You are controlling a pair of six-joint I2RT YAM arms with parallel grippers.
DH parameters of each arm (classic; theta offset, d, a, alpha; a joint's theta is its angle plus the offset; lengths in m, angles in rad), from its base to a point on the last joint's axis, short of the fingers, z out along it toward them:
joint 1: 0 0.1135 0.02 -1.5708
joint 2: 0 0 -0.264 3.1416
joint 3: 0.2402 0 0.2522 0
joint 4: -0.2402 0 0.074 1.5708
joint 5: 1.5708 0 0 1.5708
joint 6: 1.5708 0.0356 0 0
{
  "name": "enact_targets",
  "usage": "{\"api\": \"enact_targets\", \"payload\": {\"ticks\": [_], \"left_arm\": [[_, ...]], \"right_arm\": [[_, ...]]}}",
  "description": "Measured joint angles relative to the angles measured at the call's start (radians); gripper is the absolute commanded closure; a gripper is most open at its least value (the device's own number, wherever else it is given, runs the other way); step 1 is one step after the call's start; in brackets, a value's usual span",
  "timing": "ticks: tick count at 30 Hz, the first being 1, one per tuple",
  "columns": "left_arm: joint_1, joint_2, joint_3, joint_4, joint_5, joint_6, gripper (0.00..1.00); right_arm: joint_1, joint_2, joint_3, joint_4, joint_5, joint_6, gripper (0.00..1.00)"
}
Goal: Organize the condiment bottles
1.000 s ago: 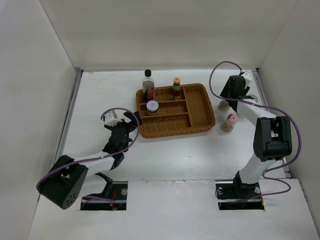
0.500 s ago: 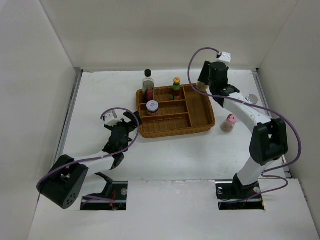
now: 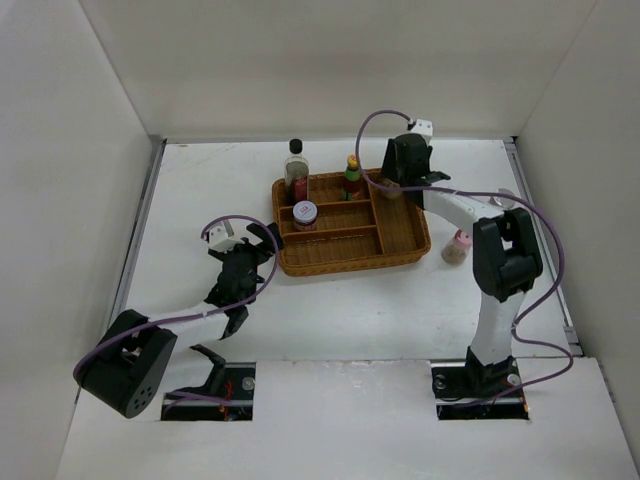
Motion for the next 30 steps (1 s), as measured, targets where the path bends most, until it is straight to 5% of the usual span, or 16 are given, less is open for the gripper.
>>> {"api": "enact_targets", "payload": {"ticks": [30], "left_arm": [[-0.001, -0.010, 0.000, 0.000, 0.000, -0.007, 0.00]], "right_arm": [[0.021, -0.026, -0.057, 0.060, -0.003, 0.012, 0.18]]}}
